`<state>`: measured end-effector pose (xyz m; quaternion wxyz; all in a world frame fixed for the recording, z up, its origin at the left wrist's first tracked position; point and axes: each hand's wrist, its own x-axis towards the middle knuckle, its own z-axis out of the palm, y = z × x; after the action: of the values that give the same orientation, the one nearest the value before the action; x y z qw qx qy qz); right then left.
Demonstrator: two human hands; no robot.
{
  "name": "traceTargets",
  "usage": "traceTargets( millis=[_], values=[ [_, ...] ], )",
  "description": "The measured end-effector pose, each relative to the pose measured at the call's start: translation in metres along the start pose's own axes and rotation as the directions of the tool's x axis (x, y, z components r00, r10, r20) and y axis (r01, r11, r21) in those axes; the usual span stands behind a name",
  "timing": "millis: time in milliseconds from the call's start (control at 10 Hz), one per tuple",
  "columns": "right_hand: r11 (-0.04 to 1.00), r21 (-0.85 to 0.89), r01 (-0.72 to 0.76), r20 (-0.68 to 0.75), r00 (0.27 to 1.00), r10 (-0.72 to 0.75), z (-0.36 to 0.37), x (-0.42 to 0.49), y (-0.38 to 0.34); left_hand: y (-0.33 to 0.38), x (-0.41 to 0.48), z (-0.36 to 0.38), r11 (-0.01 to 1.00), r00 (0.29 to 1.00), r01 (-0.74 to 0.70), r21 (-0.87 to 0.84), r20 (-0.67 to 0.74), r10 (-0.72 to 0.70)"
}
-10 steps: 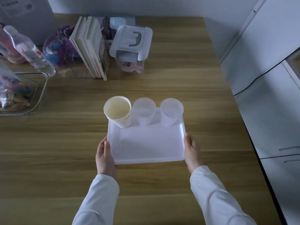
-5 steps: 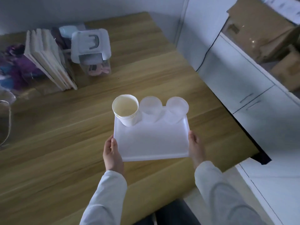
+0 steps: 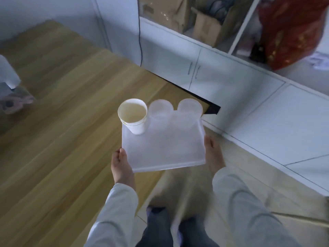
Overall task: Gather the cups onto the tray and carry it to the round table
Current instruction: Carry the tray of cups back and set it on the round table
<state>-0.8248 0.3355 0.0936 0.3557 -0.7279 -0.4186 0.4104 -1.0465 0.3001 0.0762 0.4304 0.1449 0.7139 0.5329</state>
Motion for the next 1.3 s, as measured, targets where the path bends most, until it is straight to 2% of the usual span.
traceTargets(
  millis=[100, 300, 400, 600, 700, 800, 1000, 1300],
  values=[
    [0.994, 0.104, -0.039, -0.099, 0.994, 0.049, -0.048, -0.008, 0.027, -0.013, -0.027, 0.036, 0.999, 0.996, -0.017, 0.047, 0.084, 0.013],
    [0.979, 0.181, -0.093, -0.244, 0.960, 0.136, -0.160, -0.027, 0.087, -0.042, -0.115, 0.107, 0.996, 0.960, -0.056, 0.068, 0.276, 0.035],
    [0.969, 0.221, -0.109, -0.322, 0.930, 0.178, -0.224, -0.044, 0.116, -0.063, -0.165, 0.146, 0.961, 0.926, -0.145, 0.238, 0.374, 0.047],
    [0.950, 0.274, -0.150, -0.481, 0.834, 0.271, -0.337, -0.079, 0.177, -0.097, -0.265, 0.221, 0.896, 0.826, -0.255, 0.363, 0.563, 0.007],
    [0.923, 0.352, -0.153, -0.576, 0.742, 0.342, -0.393, -0.102, 0.209, -0.118, -0.323, 0.266, 0.899, 0.755, -0.273, 0.343, 0.655, -0.021],
    [0.909, 0.381, -0.171, -0.629, 0.673, 0.390, -0.429, -0.120, 0.234, -0.139, -0.349, 0.293, 0.924, 0.700, -0.231, 0.303, 0.712, -0.058],
    [0.861, 0.478, -0.176, -0.727, 0.471, 0.500, -0.507, -0.150, 0.286, -0.176, -0.436, 0.365, 0.898, 0.536, -0.244, 0.367, 0.823, -0.191],
    [0.798, 0.560, -0.222, -0.764, 0.233, 0.601, -0.623, -0.152, 0.336, -0.217, -0.550, 0.487, 0.876, 0.383, -0.333, 0.349, 0.899, -0.213]
  ],
)
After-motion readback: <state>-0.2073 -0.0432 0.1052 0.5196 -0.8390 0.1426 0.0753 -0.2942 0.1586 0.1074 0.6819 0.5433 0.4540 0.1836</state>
